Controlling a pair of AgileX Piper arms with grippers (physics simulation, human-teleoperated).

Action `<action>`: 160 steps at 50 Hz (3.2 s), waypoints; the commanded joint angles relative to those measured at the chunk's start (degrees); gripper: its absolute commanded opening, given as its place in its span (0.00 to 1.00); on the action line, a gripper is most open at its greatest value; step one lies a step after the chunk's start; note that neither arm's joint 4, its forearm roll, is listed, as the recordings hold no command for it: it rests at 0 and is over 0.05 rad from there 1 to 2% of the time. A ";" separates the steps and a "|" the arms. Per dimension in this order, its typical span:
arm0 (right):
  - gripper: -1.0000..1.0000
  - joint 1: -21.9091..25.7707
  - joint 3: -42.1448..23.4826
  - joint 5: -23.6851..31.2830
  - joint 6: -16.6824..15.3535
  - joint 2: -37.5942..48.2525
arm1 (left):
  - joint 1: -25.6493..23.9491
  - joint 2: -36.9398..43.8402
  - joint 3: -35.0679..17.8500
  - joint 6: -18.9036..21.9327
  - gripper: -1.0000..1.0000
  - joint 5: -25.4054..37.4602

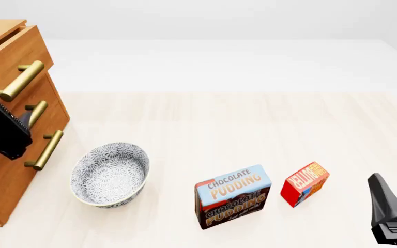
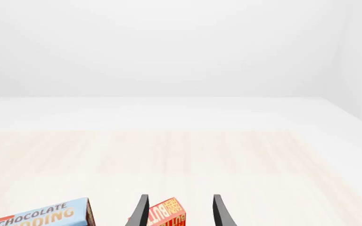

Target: Put the butter at the back in the top drawer of the cabinet and close it.

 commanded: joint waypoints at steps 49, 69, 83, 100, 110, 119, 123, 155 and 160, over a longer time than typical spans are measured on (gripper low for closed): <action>1.00 0.00 0.00 0.00 0.00 0.00 | -0.08 4.79 -2.18 0.25 0.00 -3.56; 1.00 0.00 0.00 0.00 0.00 0.00 | -0.01 4.47 -1.99 -0.58 0.00 -3.18; 1.00 0.00 0.00 0.00 0.00 0.00 | -0.41 4.64 -1.61 -0.83 0.00 -3.55; 1.00 0.00 0.00 0.00 0.00 0.00 | -1.93 8.28 -2.67 -1.15 0.00 -5.61; 1.00 0.00 0.00 0.00 0.00 0.00 | -3.17 10.26 -3.55 -1.98 0.00 -6.01; 1.00 0.00 0.00 0.00 0.00 0.00 | -4.61 11.80 -3.04 -2.66 0.00 -7.12; 1.00 0.00 0.00 0.00 0.00 0.00 | -4.90 11.28 -2.17 -3.00 0.00 -6.90; 1.00 0.00 0.00 0.00 0.00 0.00 | -6.32 10.61 -1.18 -6.26 0.00 -3.85; 1.00 0.00 0.00 0.00 0.00 0.00 | -6.84 11.25 -1.64 -6.55 0.00 -3.71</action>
